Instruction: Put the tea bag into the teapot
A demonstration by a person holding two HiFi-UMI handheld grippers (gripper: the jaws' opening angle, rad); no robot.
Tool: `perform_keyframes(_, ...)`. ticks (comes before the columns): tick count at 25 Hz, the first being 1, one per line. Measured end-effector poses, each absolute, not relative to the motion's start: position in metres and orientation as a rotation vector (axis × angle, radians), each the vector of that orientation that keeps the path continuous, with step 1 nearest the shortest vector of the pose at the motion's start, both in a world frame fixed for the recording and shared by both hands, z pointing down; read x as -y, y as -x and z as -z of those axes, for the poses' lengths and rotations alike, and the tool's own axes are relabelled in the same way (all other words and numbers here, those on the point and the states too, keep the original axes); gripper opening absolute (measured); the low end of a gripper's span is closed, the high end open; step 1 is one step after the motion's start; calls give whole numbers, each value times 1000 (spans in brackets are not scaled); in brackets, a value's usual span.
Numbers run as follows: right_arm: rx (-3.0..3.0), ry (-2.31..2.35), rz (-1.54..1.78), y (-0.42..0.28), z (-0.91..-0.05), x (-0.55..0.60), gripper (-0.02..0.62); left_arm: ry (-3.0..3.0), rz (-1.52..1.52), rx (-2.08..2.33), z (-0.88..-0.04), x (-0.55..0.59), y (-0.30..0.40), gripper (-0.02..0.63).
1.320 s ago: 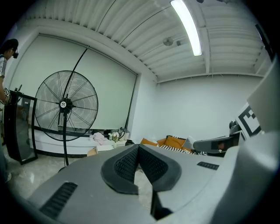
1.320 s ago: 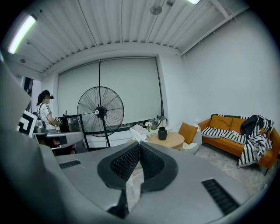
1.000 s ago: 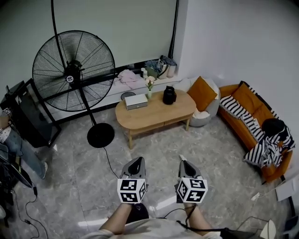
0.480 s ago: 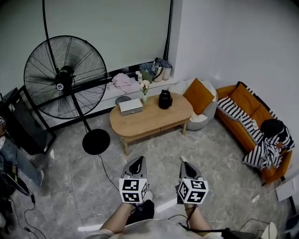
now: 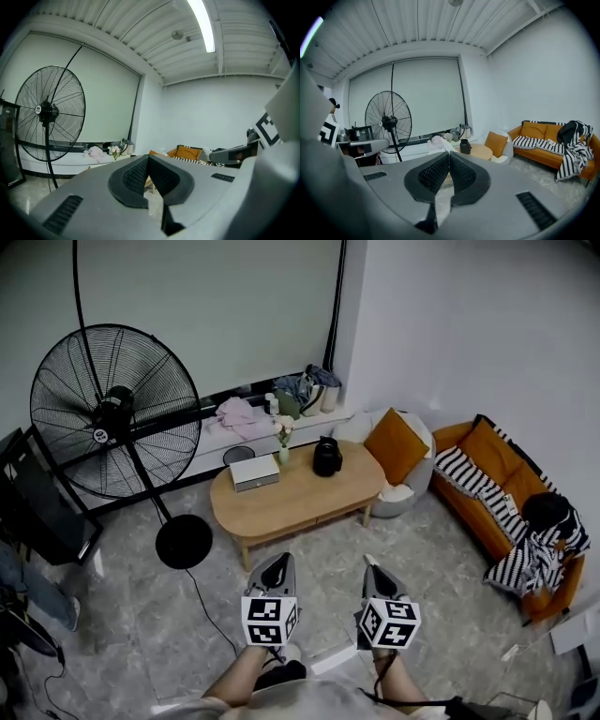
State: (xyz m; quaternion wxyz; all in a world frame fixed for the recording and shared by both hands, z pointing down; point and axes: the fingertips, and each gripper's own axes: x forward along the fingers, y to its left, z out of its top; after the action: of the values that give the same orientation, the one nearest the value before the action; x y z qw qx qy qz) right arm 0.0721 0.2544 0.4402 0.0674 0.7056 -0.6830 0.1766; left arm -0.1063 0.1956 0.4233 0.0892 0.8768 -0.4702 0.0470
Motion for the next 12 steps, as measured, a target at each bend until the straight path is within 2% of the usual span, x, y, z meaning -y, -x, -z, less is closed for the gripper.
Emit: perform_keyframes(12,2038,-2133,-530,-86,-440,-168,34,-2612,-117,1379,-426,-105,91,5)
